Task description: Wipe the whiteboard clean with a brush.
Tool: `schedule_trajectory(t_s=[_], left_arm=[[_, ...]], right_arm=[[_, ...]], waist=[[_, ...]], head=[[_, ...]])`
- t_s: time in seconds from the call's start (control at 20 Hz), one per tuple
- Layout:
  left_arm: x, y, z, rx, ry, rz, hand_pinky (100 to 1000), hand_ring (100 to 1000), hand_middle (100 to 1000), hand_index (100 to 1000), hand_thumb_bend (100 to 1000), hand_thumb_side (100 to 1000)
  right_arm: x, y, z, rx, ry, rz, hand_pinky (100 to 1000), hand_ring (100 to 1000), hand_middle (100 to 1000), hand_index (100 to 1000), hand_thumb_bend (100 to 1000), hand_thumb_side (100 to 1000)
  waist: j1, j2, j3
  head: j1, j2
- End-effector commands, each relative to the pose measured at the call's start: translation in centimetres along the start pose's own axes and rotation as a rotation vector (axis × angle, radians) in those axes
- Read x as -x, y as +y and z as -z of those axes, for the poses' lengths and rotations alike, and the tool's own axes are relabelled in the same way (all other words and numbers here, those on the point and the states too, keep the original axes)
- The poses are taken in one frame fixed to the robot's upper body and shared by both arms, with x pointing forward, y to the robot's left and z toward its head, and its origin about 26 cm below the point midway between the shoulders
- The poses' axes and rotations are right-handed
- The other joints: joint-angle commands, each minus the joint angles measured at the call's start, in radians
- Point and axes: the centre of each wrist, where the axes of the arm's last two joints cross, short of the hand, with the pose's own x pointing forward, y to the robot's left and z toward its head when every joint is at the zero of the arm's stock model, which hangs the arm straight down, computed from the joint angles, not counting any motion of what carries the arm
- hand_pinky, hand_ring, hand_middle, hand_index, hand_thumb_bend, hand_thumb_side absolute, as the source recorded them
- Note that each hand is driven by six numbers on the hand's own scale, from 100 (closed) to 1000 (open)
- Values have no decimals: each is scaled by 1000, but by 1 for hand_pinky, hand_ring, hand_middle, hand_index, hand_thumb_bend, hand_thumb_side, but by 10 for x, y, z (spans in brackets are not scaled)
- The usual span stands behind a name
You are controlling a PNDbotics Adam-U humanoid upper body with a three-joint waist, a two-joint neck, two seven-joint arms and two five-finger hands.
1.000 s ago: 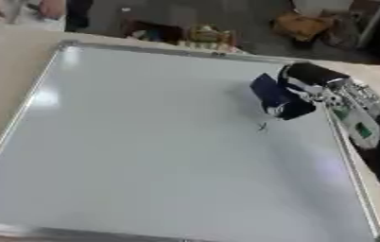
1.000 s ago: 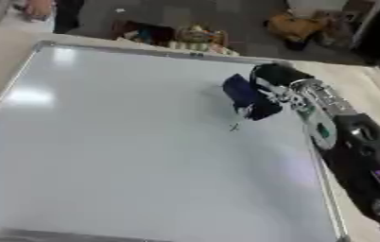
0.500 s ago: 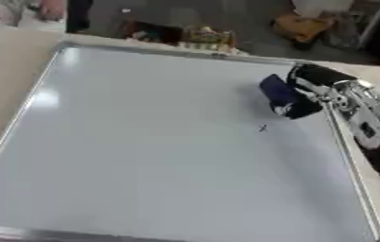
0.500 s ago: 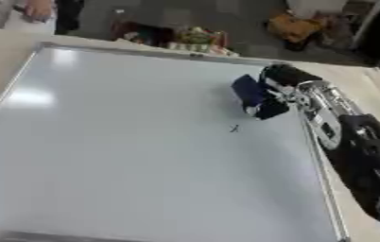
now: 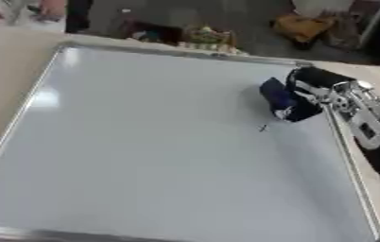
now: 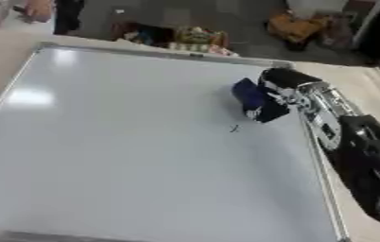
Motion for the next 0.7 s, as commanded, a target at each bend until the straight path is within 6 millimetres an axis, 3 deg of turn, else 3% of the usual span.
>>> schedule_trajectory(t_s=[0.05,0.3,0.7], left_arm=[[-5,3,5,10,-23,15,708,577,615,759,268,983],[-6,3,5,10,-24,13,709,578,615,759,267,982],[-6,3,6,9,-25,11,709,580,608,759,267,980]], right_arm=[[10,-13,-6,7,26,-47,780,862,427,100,160,458],[9,-10,-5,-32,11,-77,788,869,420,100,161,459],[9,-8,-3,-88,-16,-90,797,870,409,164,289,460]], waist=[[4,-21,0],[4,-23,-2],[5,-28,-2]], head=[[-2,-12],[1,-12],[3,-15]])
